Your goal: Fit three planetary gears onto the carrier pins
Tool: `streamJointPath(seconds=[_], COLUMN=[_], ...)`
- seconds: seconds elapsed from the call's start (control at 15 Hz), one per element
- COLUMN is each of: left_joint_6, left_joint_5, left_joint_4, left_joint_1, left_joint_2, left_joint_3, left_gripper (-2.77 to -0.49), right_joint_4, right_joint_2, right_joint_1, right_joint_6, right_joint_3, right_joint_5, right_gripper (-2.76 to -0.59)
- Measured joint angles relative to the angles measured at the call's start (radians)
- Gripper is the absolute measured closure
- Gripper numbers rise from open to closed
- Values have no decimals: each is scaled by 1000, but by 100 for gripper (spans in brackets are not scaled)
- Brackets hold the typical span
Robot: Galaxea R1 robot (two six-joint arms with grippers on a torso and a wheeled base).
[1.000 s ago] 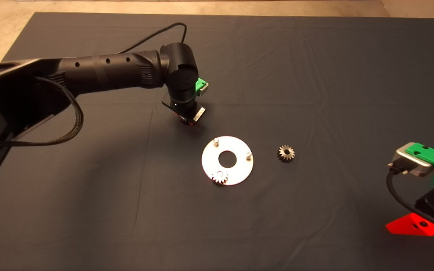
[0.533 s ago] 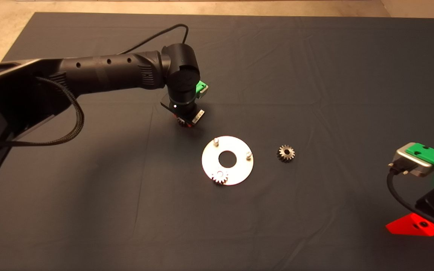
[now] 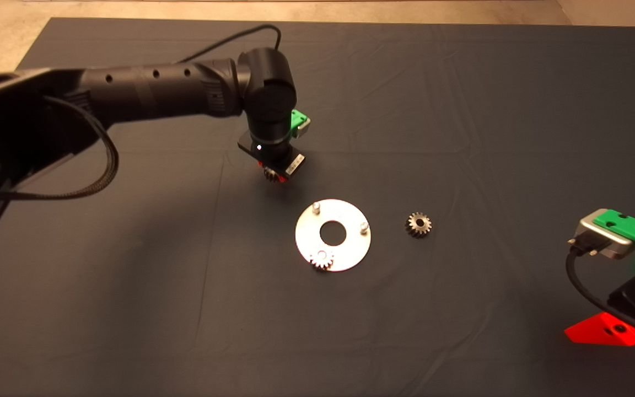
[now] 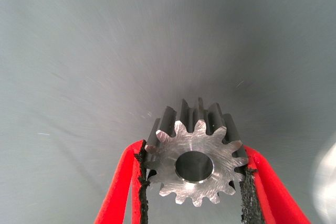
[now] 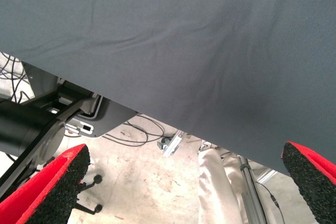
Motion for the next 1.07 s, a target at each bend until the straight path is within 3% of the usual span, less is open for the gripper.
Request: streamJointPath(seconds=[0.13,0.2,0.47,0.87,1.07], left_joint_6=[-3,-3,-3,4,9], left_joint_5=[-3,-3,-1,0,1], left_joint_4=[-24,-38,-130,-166,-169], left_joint_1=[-42,-51,-58,-72,-72], left_joint_2=[17,23,25,32,33], left_joint_3=[0,0,2,14,40], left_gripper=[-82,-82,-81,-81,-81], right_joint_4=[0,0,0,11,22], right_joint_2=[0,0,1,1,-8], right_joint_1=[0,0,0,-1,-1], right_joint_6=[0,0,0,1,6], right_joint_3=[0,-1,-13,-17,-17], right_joint_5=[0,0,0,0,0], right_gripper=[-273,-273,-273,-273,-273])
